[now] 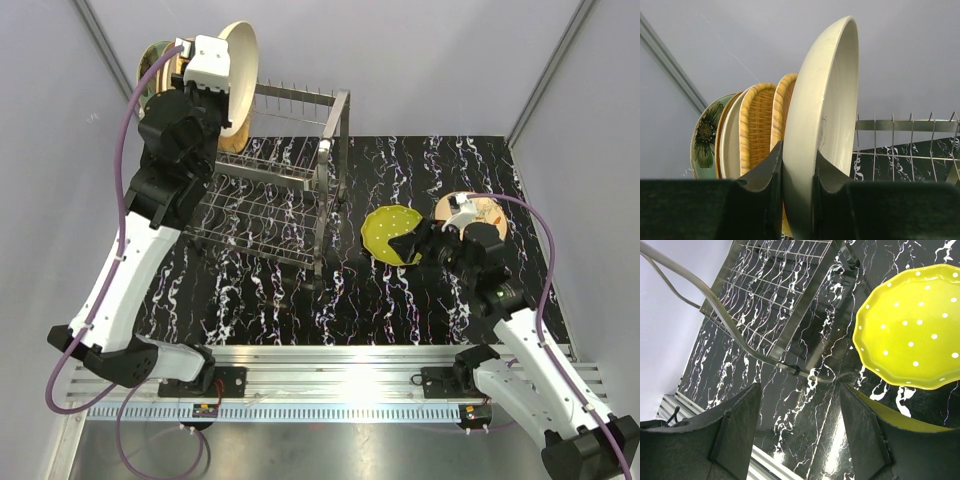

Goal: Load the plates into the dish rack
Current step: Insert the plate into the dish rack

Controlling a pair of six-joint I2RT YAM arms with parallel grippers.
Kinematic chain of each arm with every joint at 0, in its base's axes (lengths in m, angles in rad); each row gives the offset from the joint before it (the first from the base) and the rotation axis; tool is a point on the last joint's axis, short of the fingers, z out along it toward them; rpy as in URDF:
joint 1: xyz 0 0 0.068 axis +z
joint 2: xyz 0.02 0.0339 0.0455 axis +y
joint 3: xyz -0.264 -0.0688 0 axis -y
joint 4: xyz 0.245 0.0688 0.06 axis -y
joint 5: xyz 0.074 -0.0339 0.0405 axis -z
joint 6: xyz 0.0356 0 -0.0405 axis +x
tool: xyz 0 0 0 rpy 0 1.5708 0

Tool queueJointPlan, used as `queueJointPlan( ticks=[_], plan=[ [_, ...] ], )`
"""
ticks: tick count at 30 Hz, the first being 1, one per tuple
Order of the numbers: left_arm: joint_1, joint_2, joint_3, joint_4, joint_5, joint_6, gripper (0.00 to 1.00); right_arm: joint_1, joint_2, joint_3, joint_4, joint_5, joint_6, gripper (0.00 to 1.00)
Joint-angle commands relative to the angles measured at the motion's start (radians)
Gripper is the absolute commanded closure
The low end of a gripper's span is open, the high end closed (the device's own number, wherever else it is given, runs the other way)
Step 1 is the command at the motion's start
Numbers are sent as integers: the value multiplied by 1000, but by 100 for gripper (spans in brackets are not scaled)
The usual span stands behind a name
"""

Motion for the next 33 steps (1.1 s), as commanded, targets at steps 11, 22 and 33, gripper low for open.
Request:
queueJointPlan(
  ticks=[11,22,33],
  plan=[
    [62,2,-33,28,136,-43,100,-2,32,11,31,22,-19,28],
    [76,7,-79,37,128,-36,100,-2,60,17,30,25,-22,28],
    [85,12,-116,45,105,-39,100,-2,69,14,28,25,-23,28]
  ],
)
